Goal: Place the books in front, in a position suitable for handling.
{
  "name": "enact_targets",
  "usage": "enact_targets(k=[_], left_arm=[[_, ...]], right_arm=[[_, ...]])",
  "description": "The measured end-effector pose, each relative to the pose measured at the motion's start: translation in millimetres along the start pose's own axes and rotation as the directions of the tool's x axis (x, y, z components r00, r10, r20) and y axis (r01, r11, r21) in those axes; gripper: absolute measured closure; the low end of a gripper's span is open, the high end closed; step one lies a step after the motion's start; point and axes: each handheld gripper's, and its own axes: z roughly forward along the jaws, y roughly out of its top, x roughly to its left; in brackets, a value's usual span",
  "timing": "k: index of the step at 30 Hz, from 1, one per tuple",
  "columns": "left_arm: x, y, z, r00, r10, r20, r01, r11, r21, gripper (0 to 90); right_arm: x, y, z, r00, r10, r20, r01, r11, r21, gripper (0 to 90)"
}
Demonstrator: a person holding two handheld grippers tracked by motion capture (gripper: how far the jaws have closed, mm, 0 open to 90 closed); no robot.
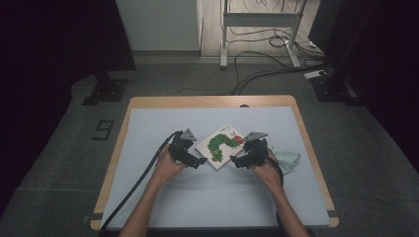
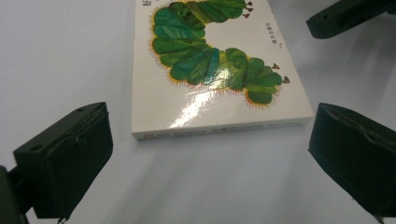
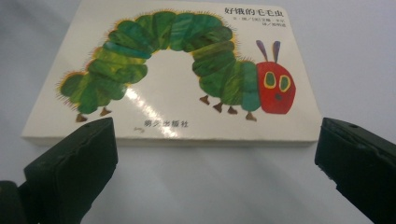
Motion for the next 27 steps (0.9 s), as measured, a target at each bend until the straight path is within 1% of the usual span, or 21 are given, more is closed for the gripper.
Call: enact_targets(k=[3,5,9,11,12,14,15,16,17,18,20,21,22,23,24,25,27], left_arm=[[2.9,4.0,12.2,1.0000,0.005,0.005,-0.005,0.9998,0.017,0.0],[3.3,5.8,16.7,0.9999,0.016,0.004,-0.016,0.9995,0.028,0.0],[6.2,9.1,25.5,0.9999,0.006,0.016,-0.006,0.9997,0.025,0.0],[6.9,9.4,27.8,0.9998,0.008,0.018,-0.008,0.9996,0.029,0.0],[7.5,9.4,30.8,0.9997,0.011,0.020,-0.012,0.9992,0.039,0.0],[8.0,8.8,34.8,0.9996,0.018,0.022,-0.019,0.9985,0.052,0.0],[9.0,7.7,38.7,0.9994,0.021,0.029,-0.023,0.9979,0.060,0.0],[9.0,7.7,38.7,0.9994,0.021,0.029,-0.023,0.9979,0.060,0.0],[9.2,6.9,40.4,0.9993,0.018,0.032,-0.020,0.9979,0.062,0.0],[9.6,6.0,41.9,0.9993,0.015,0.034,-0.018,0.9976,0.067,0.0],[12.3,4.7,43.6,0.9983,-0.002,0.058,-0.001,0.9983,0.058,0.0],[15.3,3.3,45.6,0.9966,-0.025,0.078,0.022,0.9986,0.048,0.0],[15.3,3.3,45.6,0.9966,-0.025,0.078,0.022,0.9986,0.048,0.0],[16.4,2.8,46.2,0.9959,-0.028,0.086,0.024,0.9986,0.046,0.0],[16.9,2.4,46.8,0.9953,-0.035,0.090,0.032,0.9987,0.041,0.0],[17.0,2.1,47.1,0.9952,-0.037,0.091,0.034,0.9987,0.039,0.0],[16.3,2.1,46.9,0.9954,-0.038,0.088,0.034,0.9987,0.039,0.0]], right_arm=[[-6.3,4.0,7.8,1.0000,0.005,-0.002,-0.005,1.000,0.006,0.0],[-9.7,5.4,11.8,0.9999,0.014,-0.010,-0.014,1.000,0.007,0.0],[-18.0,7.9,19.8,0.9997,0.025,-0.007,-0.025,0.999,0.023,0.0],[-21.6,8.2,22.2,0.9992,0.036,-0.018,-0.036,0.999,0.023,0.0],[-24.0,8.1,24.0,0.9986,0.045,-0.029,-0.044,0.999,0.025,0.0],[-25.3,8.1,25.2,0.9982,0.050,-0.034,-0.049,0.998,0.027,0.0],[-29.2,8.3,28.5,0.9969,0.066,-0.044,-0.064,0.997,0.032,0.0],[-29.2,8.3,28.5,0.9969,0.066,-0.044,-0.064,0.997,0.032,0.0],[-31.3,8.2,31.4,0.9954,0.079,-0.053,-0.077,0.996,0.036,0.0],[-32.4,8.0,32.7,0.9947,0.082,-0.063,-0.080,0.996,0.039,0.0],[-33.5,8.0,33.6,0.9935,0.090,-0.069,-0.088,0.995,0.040,0.0],[-35.4,8.3,35.6,0.9917,0.100,-0.082,-0.097,0.994,0.042,0.0],[-35.4,8.3,35.6,0.9917,0.100,-0.082,-0.097,0.994,0.042,0.0],[-36.6,9.0,36.9,0.9894,0.110,-0.094,-0.106,0.993,0.050,0.0],[-36.6,9.0,36.9,0.9894,0.110,-0.094,-0.106,0.993,0.050,0.0],[-36.5,9.9,38.2,0.9885,0.110,-0.105,-0.105,0.993,0.052,0.0],[-37.0,10.1,38.9,0.9878,0.112,-0.108,-0.107,0.993,0.054,0.0]])
